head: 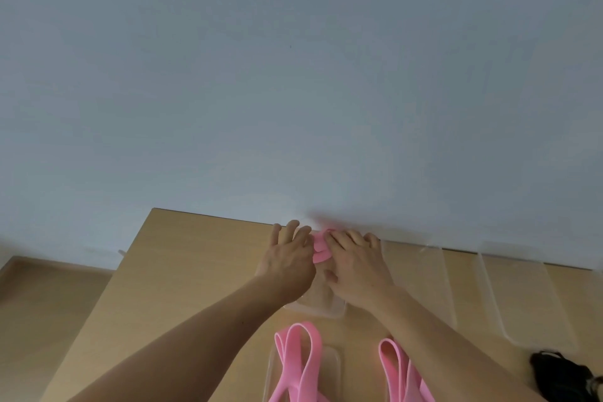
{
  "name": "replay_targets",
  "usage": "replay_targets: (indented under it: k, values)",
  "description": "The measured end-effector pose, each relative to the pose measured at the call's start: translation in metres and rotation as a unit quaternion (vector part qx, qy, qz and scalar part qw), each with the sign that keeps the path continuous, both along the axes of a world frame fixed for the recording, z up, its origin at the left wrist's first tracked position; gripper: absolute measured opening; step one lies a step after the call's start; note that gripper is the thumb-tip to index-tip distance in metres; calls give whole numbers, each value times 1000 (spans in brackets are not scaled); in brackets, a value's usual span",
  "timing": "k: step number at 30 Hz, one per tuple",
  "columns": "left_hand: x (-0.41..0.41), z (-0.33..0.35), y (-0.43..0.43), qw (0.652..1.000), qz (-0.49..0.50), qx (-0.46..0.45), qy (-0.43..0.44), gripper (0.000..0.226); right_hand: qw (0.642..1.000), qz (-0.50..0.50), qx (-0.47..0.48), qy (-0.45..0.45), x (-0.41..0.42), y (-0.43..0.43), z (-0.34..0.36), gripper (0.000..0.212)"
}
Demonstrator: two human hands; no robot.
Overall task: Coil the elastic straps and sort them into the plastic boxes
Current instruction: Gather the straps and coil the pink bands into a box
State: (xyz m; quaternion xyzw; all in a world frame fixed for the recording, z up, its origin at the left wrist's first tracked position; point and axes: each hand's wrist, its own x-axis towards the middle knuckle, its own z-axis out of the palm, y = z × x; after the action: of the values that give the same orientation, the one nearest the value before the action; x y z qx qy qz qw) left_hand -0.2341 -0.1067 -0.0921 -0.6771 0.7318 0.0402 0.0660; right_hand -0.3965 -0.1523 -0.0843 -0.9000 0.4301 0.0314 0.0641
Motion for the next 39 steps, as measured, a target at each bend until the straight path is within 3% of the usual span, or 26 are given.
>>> replay_targets:
  k: [4,10,15,25,33,35,39]
  values:
    - [-5,7,5,995,-52,-81,17,44,998,-17,-43,-33,-4,4,4,55]
    - [4,-1,7,999,-31,7,-1,61,999,4,-26,-22,-12,7,7,61]
    - [2,7,10,996,-66,-53,28,53,999,-5,-37,-38,-9,9,12,55]
    - [9,19,15,998,-28,-22,41,56,999,-5,-26,-26,-11,12,26,54]
    - [7,62,61,984,-5,-49,172,53,990,-58,-54,-115,-11,75,73,52]
    - [6,65,81,978,-24,-32,204,51,985,-78,-58,-140,-12,100,75,40]
    - [14,60,123,965,-30,17,260,43,971,-184,49,-148,-10,159,66,16]
